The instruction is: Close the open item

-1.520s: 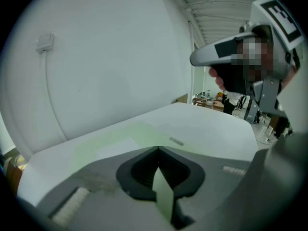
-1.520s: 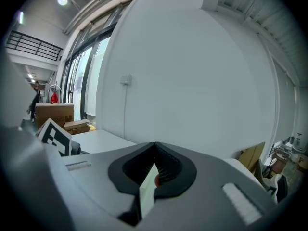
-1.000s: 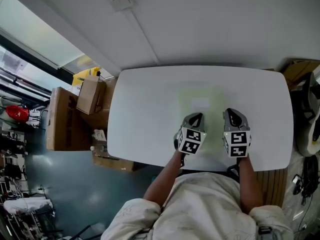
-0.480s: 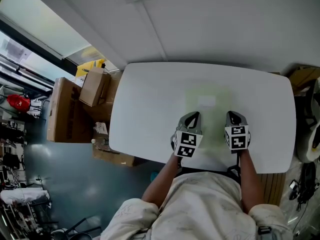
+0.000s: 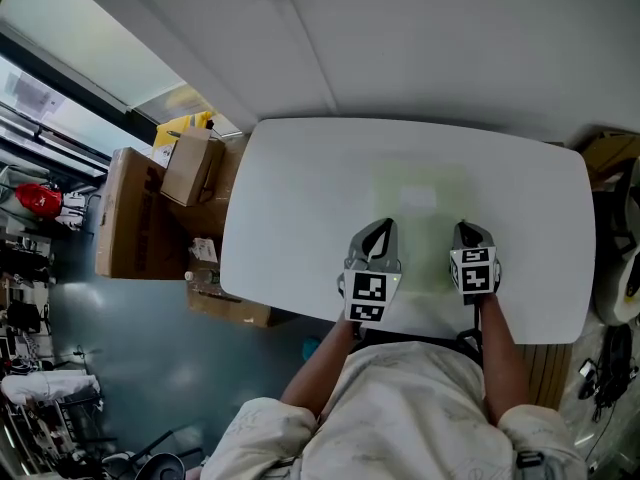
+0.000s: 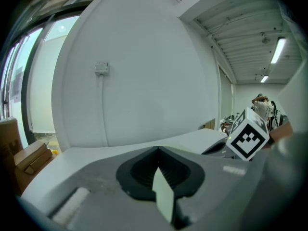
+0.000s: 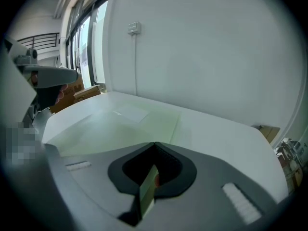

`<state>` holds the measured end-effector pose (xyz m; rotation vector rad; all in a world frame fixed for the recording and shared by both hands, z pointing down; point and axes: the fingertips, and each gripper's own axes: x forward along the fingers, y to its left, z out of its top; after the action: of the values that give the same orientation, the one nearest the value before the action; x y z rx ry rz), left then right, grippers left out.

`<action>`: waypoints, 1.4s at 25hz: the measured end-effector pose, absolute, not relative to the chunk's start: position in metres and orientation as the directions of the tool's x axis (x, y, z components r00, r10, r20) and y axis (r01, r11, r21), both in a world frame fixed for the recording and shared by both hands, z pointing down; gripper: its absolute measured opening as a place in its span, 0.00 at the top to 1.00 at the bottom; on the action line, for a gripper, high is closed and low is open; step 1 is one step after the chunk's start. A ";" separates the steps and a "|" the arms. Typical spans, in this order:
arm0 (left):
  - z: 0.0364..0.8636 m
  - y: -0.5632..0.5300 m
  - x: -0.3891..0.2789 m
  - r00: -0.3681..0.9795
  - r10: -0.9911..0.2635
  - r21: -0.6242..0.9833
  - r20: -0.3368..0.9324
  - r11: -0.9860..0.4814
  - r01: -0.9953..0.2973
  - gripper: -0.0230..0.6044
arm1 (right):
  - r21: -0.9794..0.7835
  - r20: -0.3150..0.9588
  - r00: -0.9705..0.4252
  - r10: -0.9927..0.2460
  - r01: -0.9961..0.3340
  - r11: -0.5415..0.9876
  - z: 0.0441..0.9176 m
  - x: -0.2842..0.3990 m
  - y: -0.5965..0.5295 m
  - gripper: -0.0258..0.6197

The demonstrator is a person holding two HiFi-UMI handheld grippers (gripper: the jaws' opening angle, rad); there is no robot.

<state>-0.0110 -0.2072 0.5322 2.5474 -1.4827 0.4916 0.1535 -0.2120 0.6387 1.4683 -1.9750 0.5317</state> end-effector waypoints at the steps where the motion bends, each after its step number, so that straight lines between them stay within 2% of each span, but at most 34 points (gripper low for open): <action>1: 0.531 -0.206 -0.012 0.454 -0.818 -0.034 0.354 -0.496 -0.867 0.96 | 0.048 0.682 -0.191 -0.706 -0.951 0.304 0.639 0.154 -0.212 0.96; 11: 0.517 -0.195 -0.012 0.453 -0.833 -0.055 0.319 -0.493 -0.868 0.96 | 0.057 0.690 -0.169 -0.703 -0.956 0.286 0.644 0.154 -0.211 0.96; 24: 0.500 -0.199 -0.015 0.446 -0.856 -0.057 0.262 -0.475 -0.878 0.96 | -0.002 0.776 -0.173 -0.607 -0.962 0.271 0.649 0.154 -0.212 0.96; 31: 0.479 -0.200 -0.015 0.433 -0.885 -0.085 0.172 -0.452 -0.888 0.96 | 0.001 0.774 -0.164 -0.612 -0.966 0.259 0.649 0.154 -0.213 0.96; 35: 0.479 -0.199 -0.014 0.427 -0.889 -0.085 0.166 -0.445 -0.892 0.96 | 0.021 0.769 -0.147 -0.622 -0.967 0.255 0.649 0.155 -0.213 0.96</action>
<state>-0.0139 -0.1992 0.4789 2.6401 -1.6467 0.2919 0.1551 -0.2134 0.6488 1.4456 -1.8567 0.6542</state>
